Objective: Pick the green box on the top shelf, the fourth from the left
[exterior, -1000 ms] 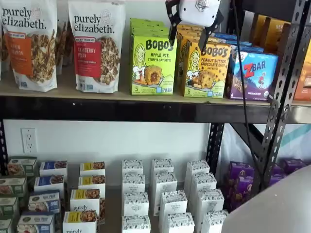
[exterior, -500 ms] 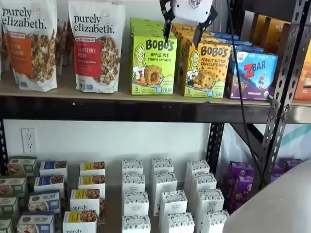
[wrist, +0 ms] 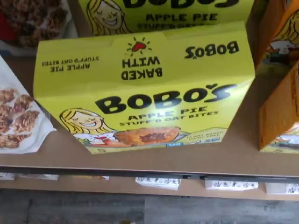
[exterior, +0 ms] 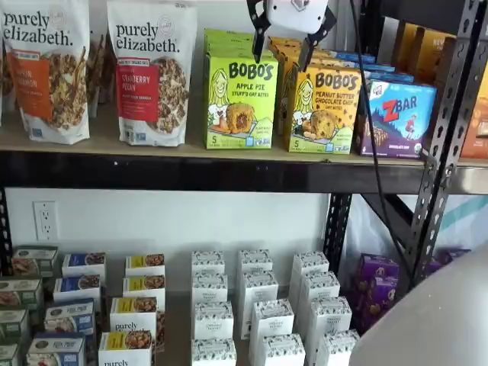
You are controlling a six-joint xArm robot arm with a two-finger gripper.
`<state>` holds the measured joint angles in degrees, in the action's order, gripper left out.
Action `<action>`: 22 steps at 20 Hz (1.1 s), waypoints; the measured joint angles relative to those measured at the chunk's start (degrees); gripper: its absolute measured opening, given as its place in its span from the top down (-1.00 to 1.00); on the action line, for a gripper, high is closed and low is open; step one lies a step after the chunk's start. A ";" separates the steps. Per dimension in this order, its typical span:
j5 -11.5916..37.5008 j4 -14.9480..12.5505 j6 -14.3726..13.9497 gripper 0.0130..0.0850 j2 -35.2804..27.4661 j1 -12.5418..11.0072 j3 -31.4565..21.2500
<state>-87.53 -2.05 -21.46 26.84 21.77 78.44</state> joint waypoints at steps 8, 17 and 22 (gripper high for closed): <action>0.53 0.71 0.35 -1.00 -1.94 -0.33 1.77; 0.75 0.05 0.25 -1.00 -3.67 -0.19 3.75; 0.32 -0.47 -0.18 -1.00 -4.31 0.23 4.33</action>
<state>-87.21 -2.52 -21.65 22.54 21.99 82.76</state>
